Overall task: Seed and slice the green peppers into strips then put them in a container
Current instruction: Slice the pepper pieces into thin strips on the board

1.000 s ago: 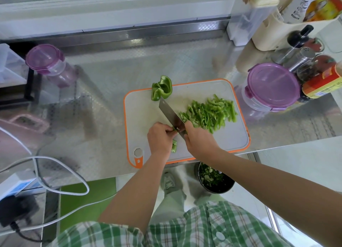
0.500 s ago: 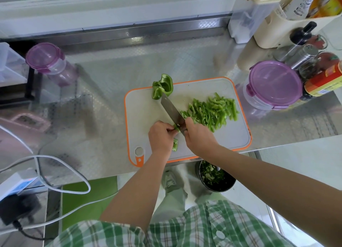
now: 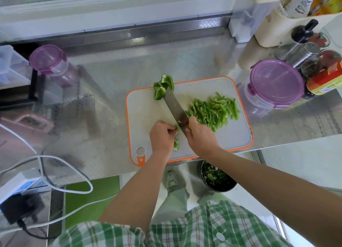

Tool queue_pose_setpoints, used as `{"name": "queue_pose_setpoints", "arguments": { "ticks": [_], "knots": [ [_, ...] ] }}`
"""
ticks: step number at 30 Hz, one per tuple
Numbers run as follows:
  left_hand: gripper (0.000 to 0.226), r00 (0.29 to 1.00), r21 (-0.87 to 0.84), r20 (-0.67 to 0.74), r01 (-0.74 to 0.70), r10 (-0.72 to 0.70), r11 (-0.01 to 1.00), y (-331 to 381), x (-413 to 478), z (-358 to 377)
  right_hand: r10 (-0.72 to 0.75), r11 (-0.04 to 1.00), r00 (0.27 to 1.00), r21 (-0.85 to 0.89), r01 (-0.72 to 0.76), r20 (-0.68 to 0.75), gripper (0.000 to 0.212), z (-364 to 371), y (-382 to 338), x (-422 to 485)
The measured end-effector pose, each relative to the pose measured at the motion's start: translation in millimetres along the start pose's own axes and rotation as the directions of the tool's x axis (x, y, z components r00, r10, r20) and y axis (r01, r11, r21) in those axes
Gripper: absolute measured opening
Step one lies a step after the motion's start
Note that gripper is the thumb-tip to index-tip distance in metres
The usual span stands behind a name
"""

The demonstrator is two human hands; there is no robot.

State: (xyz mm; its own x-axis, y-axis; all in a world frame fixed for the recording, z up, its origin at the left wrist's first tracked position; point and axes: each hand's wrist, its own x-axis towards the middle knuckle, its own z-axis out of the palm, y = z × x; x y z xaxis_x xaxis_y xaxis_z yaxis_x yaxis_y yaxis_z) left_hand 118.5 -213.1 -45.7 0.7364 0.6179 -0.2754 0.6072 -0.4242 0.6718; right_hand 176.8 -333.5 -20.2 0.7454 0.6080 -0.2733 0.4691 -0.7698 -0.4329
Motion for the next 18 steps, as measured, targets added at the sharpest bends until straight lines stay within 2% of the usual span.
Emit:
{"name": "queue_pose_setpoints", "arguments": {
  "ticks": [8, 18],
  "knots": [
    [0.012, 1.000, 0.013, -0.018, -0.006, 0.006, 1.000, -1.5, 0.3, 1.5, 0.012, 1.000, 0.998, -0.024, -0.011, 0.069, 0.015, -4.0, -5.8, -4.3],
    [0.010, 1.000, 0.028, -0.018, -0.017, 0.017, 0.999, -1.5, 1.4, 1.0, 0.086, 0.994, 0.994, -0.076, -0.081, 0.069, 0.015, 6.9, -13.9, 3.3]
  ]
}}
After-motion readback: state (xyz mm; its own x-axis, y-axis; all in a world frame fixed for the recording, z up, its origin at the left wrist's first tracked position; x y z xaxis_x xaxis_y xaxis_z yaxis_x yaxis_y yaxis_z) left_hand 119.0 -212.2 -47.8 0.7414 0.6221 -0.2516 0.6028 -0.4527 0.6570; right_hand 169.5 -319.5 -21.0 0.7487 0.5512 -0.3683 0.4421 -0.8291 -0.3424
